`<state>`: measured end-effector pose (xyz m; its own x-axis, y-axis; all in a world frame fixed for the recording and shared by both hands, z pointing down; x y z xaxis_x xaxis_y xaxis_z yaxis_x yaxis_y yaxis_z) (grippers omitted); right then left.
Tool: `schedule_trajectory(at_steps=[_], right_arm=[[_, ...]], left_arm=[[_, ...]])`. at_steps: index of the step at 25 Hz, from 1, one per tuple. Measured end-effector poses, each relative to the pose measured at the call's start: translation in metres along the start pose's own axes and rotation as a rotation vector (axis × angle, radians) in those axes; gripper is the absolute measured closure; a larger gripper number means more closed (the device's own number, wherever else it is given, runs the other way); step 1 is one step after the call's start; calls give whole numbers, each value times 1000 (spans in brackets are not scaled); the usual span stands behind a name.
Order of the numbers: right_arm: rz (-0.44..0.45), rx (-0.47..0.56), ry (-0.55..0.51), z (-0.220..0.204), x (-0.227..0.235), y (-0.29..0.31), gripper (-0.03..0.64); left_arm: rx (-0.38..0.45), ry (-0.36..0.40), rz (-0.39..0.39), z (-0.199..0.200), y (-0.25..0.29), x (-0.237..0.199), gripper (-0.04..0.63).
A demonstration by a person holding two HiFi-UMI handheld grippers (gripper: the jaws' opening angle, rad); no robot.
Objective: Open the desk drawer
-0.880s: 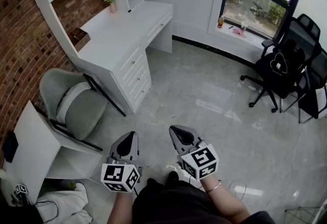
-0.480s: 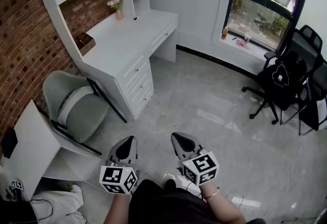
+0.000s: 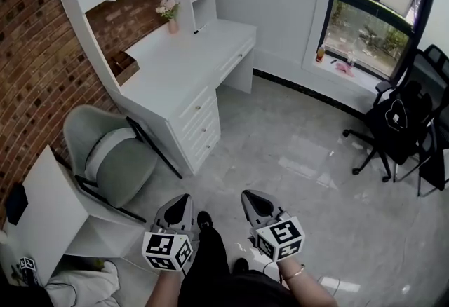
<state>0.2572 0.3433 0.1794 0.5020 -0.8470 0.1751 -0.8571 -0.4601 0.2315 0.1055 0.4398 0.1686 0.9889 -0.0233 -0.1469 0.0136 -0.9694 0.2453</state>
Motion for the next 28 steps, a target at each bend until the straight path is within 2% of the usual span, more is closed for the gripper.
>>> schedule_trajectory(at_steps=[8, 17, 23, 28], right_arm=[[-27, -25, 32, 12, 18, 115, 612], [-66, -88, 69, 22, 35, 253, 612], [-79, -131, 71, 15, 37, 311, 611], [-82, -162, 77, 6, 50, 344, 611]], left_arm=[[-29, 22, -45, 13, 86, -90, 586], [-63, 13, -103, 39, 175, -193, 586], [-85, 0, -113, 39, 212, -236, 586], [-106, -24, -107, 31, 237, -254, 586]])
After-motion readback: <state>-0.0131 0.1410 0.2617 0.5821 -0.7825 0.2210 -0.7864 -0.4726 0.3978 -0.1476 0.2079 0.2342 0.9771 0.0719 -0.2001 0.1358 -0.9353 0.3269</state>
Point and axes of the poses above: the fingertips, and each gripper's own axes: y forward along the fingers, x to its right, z out of its top, the point moved 4 cm from there along -y, backward along the fingers, and after that the axes turned 5 degrees about -z, right-handed, at the moved point
